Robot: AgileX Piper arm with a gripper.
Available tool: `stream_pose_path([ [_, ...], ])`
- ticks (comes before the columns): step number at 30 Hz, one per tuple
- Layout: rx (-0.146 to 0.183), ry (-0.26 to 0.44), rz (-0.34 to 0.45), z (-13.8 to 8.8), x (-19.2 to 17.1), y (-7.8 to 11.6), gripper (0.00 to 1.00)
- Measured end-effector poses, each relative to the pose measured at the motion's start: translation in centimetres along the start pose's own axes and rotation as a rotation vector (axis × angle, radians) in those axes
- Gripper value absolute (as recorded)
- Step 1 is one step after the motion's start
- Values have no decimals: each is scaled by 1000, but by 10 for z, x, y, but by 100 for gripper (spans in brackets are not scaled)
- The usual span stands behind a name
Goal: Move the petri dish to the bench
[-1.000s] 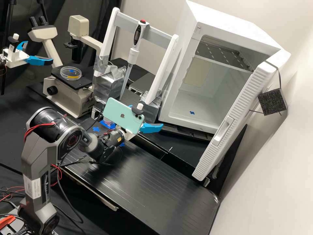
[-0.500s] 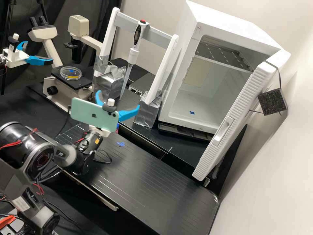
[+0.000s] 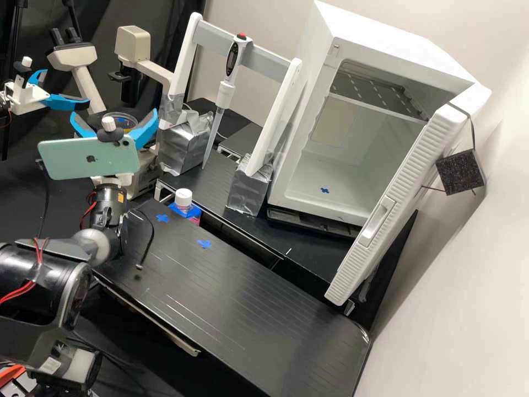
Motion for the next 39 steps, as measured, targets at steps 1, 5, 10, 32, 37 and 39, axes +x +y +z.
stream_pose_path([
  [1,-5,20,-3,-2,7,2,100],
  [5,-12,85,-53,-6,39,-2,100],
  [10,11,78,-155,4,81,-20,100],
  [32,238,24,-349,66,184,-70,100],
  [37,255,-1,-365,81,187,-82,100],
  [39,258,-8,-375,85,188,-88,100],
])
